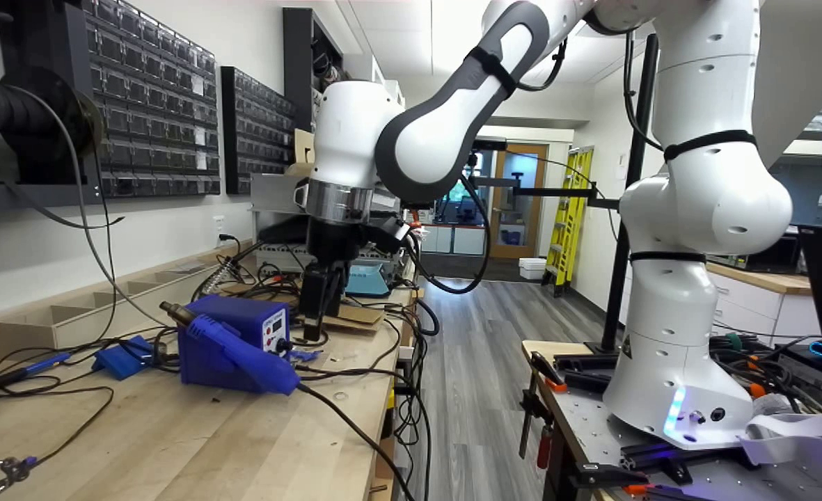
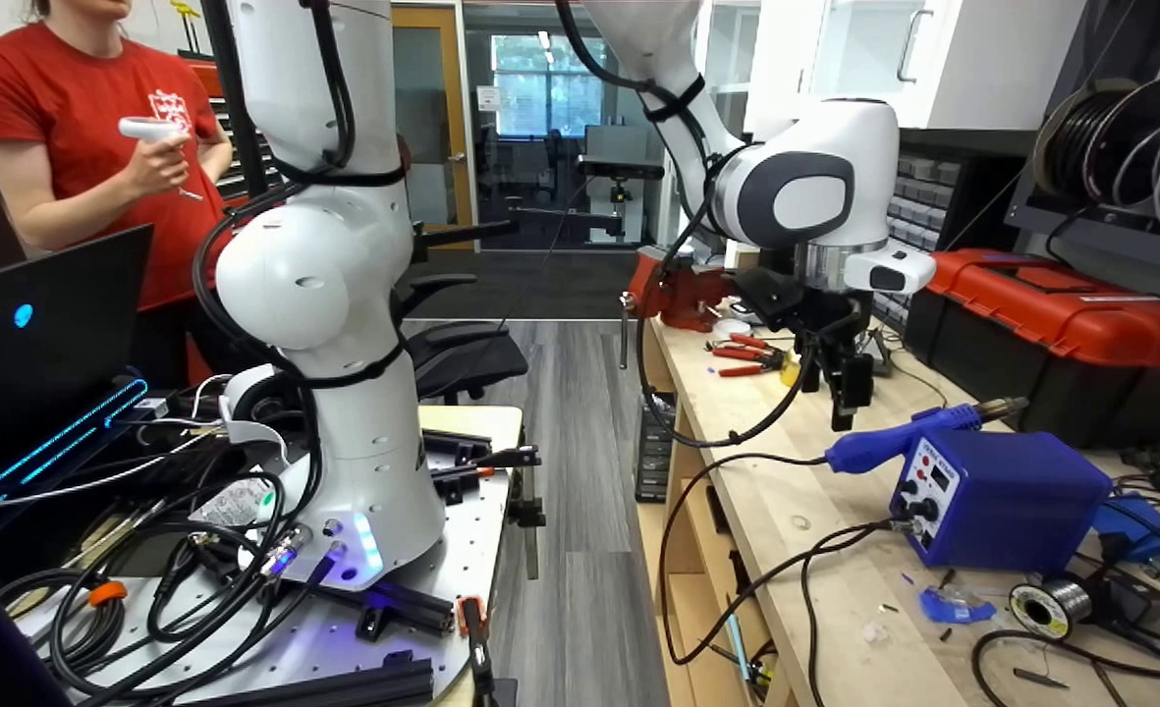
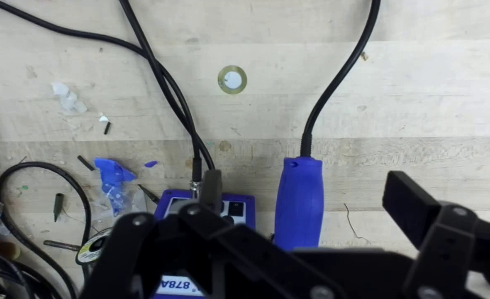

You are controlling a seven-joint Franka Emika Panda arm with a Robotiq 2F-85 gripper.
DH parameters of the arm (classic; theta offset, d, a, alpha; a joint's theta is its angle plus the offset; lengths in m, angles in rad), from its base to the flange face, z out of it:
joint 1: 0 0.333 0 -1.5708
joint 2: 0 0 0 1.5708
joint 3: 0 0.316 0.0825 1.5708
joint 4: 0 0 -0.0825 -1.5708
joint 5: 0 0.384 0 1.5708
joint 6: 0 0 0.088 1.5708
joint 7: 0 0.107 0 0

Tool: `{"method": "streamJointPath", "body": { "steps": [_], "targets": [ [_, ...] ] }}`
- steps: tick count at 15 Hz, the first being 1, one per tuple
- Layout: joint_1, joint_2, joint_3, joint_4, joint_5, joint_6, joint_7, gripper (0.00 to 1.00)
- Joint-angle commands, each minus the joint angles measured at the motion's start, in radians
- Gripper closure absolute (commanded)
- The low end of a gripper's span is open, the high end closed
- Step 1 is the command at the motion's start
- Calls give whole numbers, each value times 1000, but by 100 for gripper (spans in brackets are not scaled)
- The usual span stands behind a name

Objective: Pick up the blue tool

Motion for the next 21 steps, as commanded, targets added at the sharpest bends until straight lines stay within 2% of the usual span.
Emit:
{"method": "streamJointPath", "body": {
  "steps": [1, 11, 21],
  "targets": [
    [18, 66, 0, 72, 26, -2, -34, 0],
    [29, 218, -6, 236, 43, -9, -41, 0],
    [23, 320, -12, 348, 80, -18, -70, 0]
  ]
}}
